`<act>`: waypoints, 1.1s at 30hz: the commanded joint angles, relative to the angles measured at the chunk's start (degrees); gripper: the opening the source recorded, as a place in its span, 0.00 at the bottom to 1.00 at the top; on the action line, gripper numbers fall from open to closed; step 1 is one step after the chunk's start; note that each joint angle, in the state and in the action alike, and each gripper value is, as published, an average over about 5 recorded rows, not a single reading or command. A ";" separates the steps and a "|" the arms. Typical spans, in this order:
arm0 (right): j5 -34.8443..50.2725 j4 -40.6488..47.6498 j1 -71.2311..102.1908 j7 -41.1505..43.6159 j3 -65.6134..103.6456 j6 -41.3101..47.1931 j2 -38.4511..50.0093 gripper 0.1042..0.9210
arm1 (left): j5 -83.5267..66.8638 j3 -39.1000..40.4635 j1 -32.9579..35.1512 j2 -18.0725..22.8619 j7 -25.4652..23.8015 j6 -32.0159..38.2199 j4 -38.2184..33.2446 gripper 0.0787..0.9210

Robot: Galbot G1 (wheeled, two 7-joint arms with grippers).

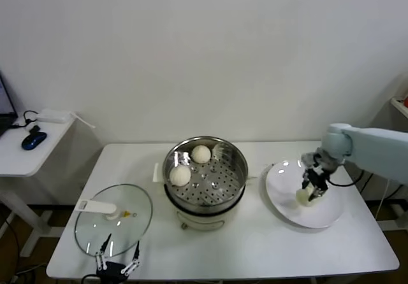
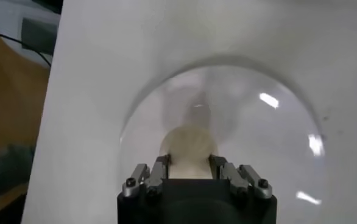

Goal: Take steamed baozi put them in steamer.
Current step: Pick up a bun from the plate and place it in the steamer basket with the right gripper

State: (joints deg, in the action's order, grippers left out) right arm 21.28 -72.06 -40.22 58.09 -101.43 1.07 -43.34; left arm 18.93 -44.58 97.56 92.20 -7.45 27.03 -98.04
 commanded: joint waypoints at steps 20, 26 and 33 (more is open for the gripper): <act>-10.07 -22.69 -17.95 -4.90 5.90 -30.53 -20.38 0.49 | 0.74 0.32 -0.18 -0.31 1.78 0.64 -0.38 0.88; -13.19 -16.02 -10.04 -5.58 7.65 -31.28 -27.77 0.49 | 0.74 -0.02 -0.27 -0.21 1.78 0.66 -0.42 0.88; -15.81 -7.41 -3.18 -5.93 8.96 -32.76 -32.59 0.49 | 0.37 -0.38 -0.60 -0.13 1.81 0.66 -0.26 0.88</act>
State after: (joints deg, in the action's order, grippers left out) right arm 10.63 -88.01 -52.83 52.95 -95.22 -28.38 -66.74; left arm 19.43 -44.89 97.03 92.20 -5.71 27.69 -98.38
